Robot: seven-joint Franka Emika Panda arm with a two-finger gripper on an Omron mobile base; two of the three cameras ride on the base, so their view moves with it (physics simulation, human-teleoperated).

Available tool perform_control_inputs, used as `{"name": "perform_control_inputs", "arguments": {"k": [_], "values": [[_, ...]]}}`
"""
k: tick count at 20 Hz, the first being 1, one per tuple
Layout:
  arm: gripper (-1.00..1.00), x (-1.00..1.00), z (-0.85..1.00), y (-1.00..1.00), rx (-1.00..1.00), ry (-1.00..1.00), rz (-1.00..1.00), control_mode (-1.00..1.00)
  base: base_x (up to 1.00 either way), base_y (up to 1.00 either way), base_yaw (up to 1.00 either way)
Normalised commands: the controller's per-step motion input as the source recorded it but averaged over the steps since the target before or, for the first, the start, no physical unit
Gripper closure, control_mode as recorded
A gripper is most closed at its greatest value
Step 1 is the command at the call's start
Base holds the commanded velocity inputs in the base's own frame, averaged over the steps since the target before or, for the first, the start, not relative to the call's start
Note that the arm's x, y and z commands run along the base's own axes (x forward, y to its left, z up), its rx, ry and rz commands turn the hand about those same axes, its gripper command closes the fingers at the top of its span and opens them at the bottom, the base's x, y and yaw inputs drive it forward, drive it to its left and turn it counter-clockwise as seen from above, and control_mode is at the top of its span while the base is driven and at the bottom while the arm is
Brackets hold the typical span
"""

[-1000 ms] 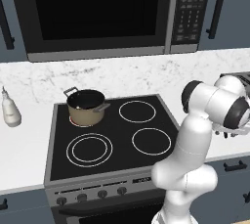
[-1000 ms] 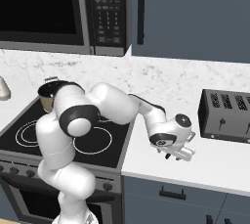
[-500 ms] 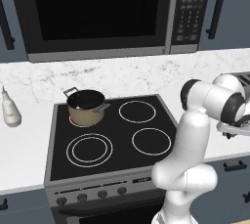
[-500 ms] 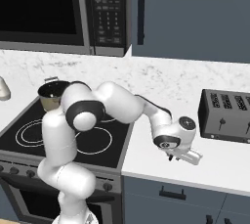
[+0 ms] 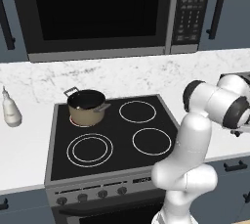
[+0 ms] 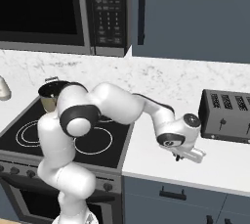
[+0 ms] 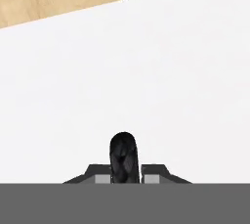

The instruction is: Put the avocado and mushroom in the pot. Retrieve the spatula and lightly stir the vegetables in the pot.

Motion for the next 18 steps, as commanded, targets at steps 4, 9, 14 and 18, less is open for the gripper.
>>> {"name": "perform_control_inputs", "arguments": {"k": [4, 9, 14, 18], "values": [[1.00, -0.50, 1.00, 0.46, -0.11, -0.24, 0.07, -1.00, 0.00, 0.00, 0.00], [1.00, -0.21, 1.00, 0.85, -0.21, -0.11, 0.22, -1.00, 0.00, 0.00, 0.00], [1.00, 0.00, 0.90, 1.00, -0.31, 0.00, 0.34, -1.00, 0.00, 0.00, 0.00], [1.00, 0.00, 0.70, 1.00, -0.38, 0.00, 0.38, -1.00, 0.00, 0.00, 0.00]]}}
